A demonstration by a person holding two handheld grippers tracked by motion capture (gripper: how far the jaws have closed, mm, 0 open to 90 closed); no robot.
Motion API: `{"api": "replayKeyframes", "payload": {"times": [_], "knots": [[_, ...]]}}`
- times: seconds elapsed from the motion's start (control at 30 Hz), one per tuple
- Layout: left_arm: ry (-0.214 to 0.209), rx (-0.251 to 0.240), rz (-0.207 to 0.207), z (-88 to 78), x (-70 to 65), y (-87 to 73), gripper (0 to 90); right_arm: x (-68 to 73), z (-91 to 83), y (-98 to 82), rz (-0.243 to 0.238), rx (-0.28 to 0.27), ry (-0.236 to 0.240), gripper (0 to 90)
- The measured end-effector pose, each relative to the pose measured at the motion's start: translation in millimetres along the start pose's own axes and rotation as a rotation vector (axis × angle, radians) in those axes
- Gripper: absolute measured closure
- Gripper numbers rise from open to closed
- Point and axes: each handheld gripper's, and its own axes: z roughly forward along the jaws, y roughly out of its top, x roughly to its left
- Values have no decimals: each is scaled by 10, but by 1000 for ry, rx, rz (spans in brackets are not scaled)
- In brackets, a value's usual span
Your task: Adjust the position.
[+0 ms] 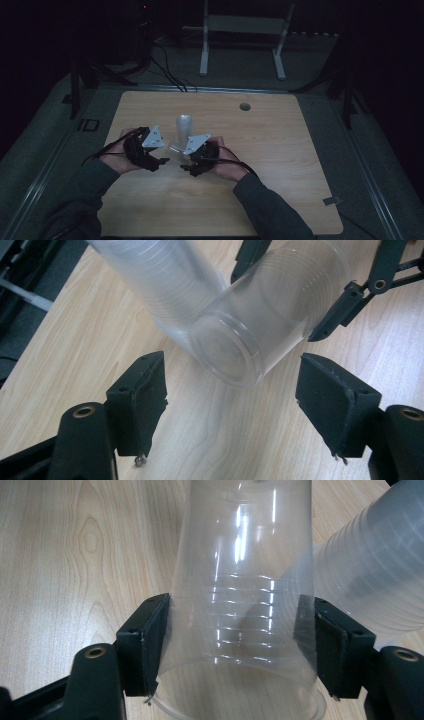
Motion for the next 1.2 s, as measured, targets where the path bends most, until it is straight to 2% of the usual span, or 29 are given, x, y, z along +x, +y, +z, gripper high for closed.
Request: {"api": "replayKeyframes", "payload": {"times": [0.4, 0.53, 0.7, 1.2], "knots": [[-16, 58, 37, 63, -7, 46, 300, 24, 16, 65, -41, 25, 3, 314], [-26, 66, 41, 86, -21, 41, 303, 33, 25, 72, -57, 42, 5, 314], [-36, 90, 66, 115, -45, 47, 303, 49, 37, 83, -87, 71, 8, 315], [-91, 104, 84, 179, -76, 44, 328, 68, 60, 86, -145, 103, 28, 317]]}}
